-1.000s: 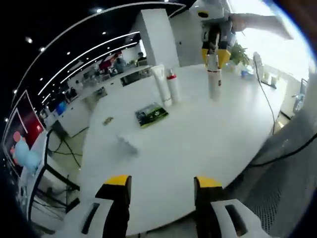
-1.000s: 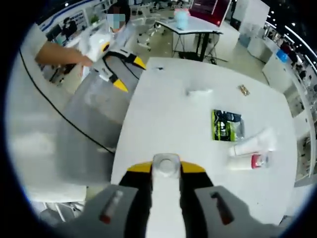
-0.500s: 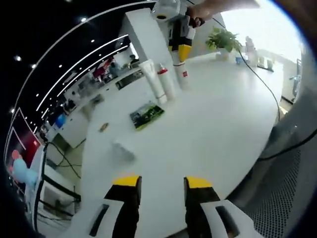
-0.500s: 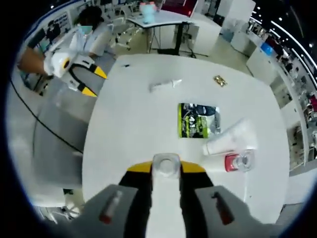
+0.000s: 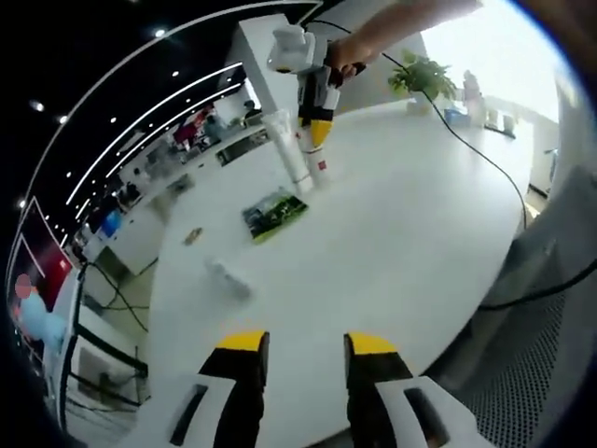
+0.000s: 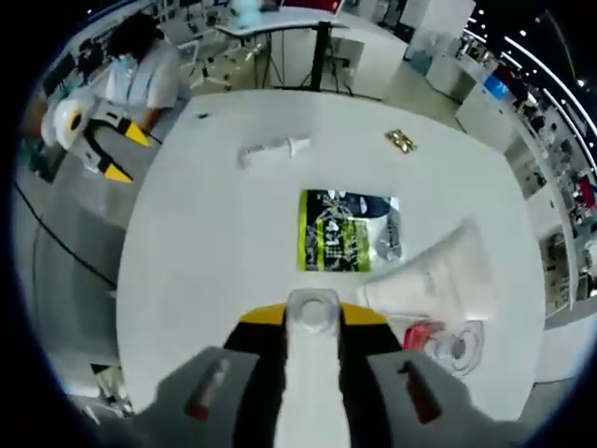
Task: Arrange the skincare products in the storage area until every visible bottle or jar stands upright without overlapping.
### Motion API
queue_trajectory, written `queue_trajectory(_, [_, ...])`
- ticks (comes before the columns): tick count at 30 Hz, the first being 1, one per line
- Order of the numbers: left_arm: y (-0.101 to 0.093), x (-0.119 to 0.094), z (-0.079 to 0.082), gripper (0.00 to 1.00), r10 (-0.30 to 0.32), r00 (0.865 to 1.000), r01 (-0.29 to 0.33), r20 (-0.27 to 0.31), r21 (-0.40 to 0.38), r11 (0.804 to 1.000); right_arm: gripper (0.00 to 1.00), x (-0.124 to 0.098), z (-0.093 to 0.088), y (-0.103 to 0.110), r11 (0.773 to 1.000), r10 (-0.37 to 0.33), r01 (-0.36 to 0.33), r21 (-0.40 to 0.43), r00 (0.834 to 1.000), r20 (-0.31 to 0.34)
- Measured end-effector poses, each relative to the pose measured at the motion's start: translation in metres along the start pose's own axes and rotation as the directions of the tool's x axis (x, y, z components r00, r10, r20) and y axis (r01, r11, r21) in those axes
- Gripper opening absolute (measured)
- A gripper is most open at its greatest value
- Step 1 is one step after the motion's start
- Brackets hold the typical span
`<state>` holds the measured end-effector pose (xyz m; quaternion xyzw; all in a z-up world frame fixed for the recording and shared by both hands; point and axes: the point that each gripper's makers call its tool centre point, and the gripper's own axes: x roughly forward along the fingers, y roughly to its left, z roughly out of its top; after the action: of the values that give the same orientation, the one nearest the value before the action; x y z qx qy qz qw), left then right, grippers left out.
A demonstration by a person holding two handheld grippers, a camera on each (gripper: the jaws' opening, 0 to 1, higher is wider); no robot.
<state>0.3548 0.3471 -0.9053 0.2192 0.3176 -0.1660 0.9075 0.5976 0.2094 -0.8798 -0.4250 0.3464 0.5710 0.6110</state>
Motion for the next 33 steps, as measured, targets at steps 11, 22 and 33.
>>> queue_trajectory(11, [0.001, 0.002, -0.006, 0.33, -0.013, 1.0, 0.012, -0.015, -0.027, 1.0, 0.2, 0.014, -0.003, -0.013, 1.0, -0.002, 0.002, -0.017, 1.0, -0.015])
queue_trajectory(22, [0.0, 0.002, -0.008, 0.33, -0.018, 1.0, 0.017, -0.025, -0.031, 0.999, 0.2, 0.023, 0.001, -0.017, 0.999, -0.001, 0.0, -0.05, 1.0, -0.029])
queue_trajectory(33, [-0.001, 0.002, -0.009, 0.32, -0.02, 0.999, 0.019, -0.028, -0.029, 0.999, 0.21, 0.024, -0.001, -0.024, 1.0, -0.004, 0.002, -0.031, 0.999, -0.045])
